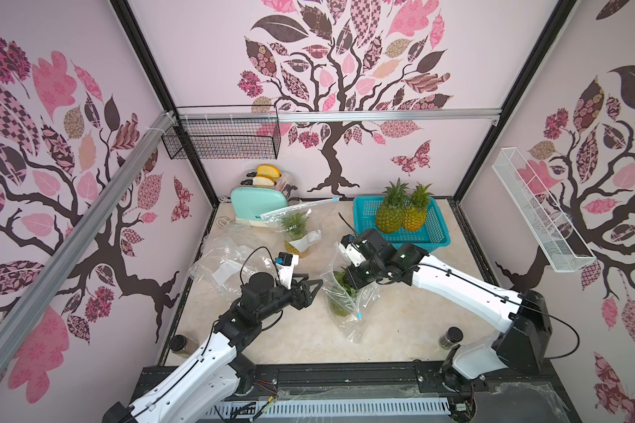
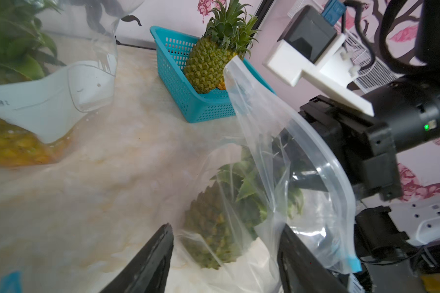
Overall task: Open the zip-top bag and take out the pineapple
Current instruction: Pick up the pineapple from the zipper food storage bag.
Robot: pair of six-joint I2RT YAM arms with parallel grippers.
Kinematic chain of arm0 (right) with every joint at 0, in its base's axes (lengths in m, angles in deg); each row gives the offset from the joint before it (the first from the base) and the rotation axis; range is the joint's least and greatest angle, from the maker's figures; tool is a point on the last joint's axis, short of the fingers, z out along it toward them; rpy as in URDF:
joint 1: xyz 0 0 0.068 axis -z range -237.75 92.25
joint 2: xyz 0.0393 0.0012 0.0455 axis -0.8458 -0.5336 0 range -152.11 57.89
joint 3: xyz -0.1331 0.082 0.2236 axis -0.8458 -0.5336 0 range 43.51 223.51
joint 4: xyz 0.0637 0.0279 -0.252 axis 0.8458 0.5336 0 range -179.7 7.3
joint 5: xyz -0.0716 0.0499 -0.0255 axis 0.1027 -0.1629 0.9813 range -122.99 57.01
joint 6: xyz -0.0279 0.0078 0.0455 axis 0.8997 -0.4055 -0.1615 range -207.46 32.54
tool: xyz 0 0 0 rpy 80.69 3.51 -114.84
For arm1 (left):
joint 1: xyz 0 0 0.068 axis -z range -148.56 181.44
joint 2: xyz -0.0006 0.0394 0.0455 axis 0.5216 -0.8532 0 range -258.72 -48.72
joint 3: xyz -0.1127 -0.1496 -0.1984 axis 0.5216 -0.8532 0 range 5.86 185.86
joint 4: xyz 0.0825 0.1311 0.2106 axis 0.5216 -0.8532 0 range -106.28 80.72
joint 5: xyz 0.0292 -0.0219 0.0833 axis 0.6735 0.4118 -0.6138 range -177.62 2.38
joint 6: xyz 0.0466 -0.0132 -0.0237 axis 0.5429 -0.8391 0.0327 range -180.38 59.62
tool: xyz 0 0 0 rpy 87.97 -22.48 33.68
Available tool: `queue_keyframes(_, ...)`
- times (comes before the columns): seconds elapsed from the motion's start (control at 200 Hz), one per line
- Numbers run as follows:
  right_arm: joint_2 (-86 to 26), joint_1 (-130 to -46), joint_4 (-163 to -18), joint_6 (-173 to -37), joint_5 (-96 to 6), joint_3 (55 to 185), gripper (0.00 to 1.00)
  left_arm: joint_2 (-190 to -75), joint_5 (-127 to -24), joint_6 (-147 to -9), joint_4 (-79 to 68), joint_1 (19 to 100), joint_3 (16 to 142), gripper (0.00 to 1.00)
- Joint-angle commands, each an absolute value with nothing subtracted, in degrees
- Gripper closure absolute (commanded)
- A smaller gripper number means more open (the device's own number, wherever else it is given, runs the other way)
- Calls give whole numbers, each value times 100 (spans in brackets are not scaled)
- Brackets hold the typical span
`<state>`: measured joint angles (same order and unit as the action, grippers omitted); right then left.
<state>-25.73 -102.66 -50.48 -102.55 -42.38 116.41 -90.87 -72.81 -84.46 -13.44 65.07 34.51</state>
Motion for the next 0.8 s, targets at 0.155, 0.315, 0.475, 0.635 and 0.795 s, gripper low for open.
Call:
queue_keyframes(0.155,-1459,-9410,-4845,-9763,-4457,11728,98,-8818,-7479,-8596,-1856,6319,4195,2)
queue_keyframes(0.315,-1126,-9279,-4684,-9448,-4694,11952,98,-8972,-7178,-8971,-1697,6254,4098,2)
queue_keyframes(0.475,-936,-9273,-4423,-9150,-5136,12479,98,-9405,-5732,-10566,37,5174,3193,2)
queue_keyframes(0.635,-941,-9269,-4289,-8992,-5629,12891,99,-10146,-4671,-12175,2785,4354,2296,2)
queue_keyframes(0.795,-1055,-9273,-4463,-9048,-5905,13071,100,-10827,-4384,-12691,3842,4432,2309,2)
